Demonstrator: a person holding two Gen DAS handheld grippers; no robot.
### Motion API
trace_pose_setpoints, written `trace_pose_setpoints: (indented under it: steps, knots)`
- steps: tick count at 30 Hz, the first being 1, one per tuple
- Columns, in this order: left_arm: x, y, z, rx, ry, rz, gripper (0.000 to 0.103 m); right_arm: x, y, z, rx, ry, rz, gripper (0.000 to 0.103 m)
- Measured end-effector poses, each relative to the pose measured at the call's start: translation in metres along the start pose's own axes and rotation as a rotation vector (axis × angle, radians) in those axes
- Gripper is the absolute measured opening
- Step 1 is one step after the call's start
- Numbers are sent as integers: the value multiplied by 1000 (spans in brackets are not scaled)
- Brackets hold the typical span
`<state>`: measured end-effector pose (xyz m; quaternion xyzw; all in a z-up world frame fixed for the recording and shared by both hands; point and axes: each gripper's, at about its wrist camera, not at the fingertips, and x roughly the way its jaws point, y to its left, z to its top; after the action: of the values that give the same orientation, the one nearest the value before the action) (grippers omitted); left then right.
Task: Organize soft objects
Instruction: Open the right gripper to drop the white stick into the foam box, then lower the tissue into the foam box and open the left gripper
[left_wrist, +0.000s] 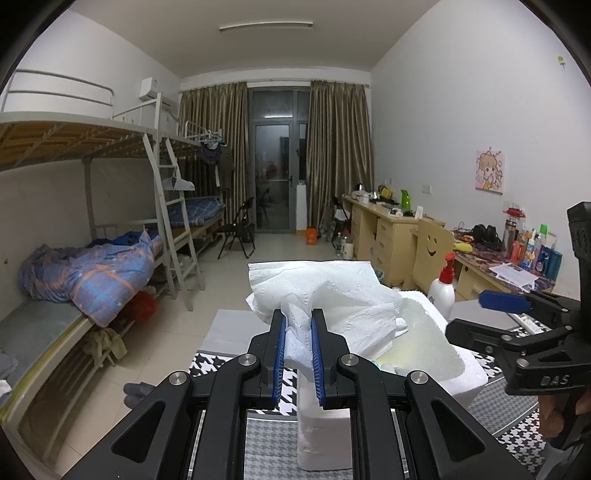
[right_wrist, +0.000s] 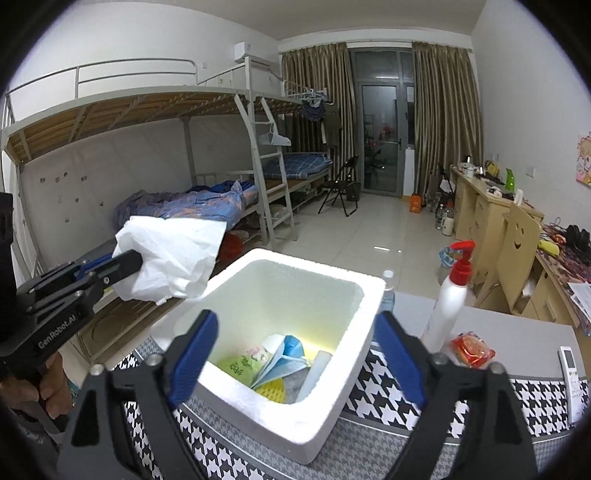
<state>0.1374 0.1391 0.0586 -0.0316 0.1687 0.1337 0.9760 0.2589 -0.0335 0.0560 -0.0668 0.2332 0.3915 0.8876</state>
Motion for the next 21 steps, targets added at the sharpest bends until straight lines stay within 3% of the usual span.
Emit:
trace_pose_setpoints:
  steps: [3, 21]
  knots:
    - [3, -1, 1, 6, 5, -5, 14, -2, -2, 0, 4, 1, 2, 102]
    - [14, -17, 4, 41, 23, -53, 14, -22, -21, -5, 20, -17, -53, 102]
